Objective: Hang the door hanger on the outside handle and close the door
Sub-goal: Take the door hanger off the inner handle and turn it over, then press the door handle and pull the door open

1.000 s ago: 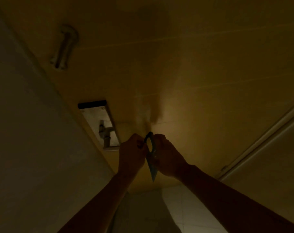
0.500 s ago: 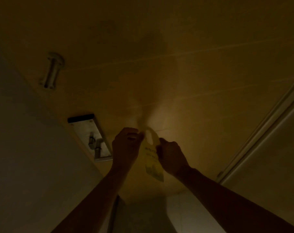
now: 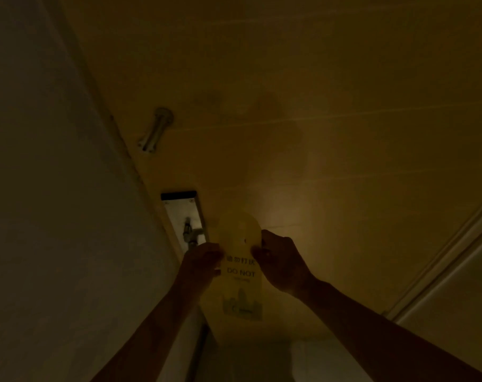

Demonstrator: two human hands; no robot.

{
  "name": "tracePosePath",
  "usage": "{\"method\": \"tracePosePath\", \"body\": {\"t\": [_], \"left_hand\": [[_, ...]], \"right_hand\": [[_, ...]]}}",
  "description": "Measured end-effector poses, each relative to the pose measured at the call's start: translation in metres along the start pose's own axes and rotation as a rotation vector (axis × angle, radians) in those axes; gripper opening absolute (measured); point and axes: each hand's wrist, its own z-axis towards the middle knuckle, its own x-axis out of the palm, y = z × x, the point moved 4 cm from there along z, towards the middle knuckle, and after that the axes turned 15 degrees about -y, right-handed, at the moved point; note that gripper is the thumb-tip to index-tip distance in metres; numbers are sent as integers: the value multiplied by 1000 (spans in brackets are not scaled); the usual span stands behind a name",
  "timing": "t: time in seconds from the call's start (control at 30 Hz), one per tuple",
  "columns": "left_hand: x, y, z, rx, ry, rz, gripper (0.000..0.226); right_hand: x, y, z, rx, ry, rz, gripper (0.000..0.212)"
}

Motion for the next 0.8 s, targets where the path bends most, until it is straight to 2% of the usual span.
{"method": "tracePosePath", "body": {"t": [0.13, 0.2, 0.27, 0.4, 0.47, 0.6, 0.7, 0.73, 0.8], "left_hand": [[-36, 9, -4, -17, -11, -57, 15], [-57, 15, -11, 7, -39, -88, 10], [-86, 23, -12, 33, -87, -113, 10], [-127, 37, -7, 33, -225, -142, 17], [-143, 44, -7, 8, -280, -109, 18], [-157, 58, -4, -107, -289, -98, 18], [-161, 67, 2, -229, -269, -84, 18], [-162, 70, 4, -238, -249, -61, 27], [-162, 71, 7, -168, -158, 20, 66]], "right_hand": [[28, 9, -3, 32, 116, 62, 16], [42, 10, -3, 64, 166, 83, 25], [63, 13, 1, 14, 215, 52, 35], [93, 6, 11, -83, 168, -234, 47], [111, 3, 14, -91, 197, -345, 51], [139, -4, 15, -191, 316, -647, 61], [150, -6, 13, -217, 308, -749, 64], [151, -5, 13, -207, 294, -749, 64], [151, -3, 12, -187, 276, -736, 65]]}}
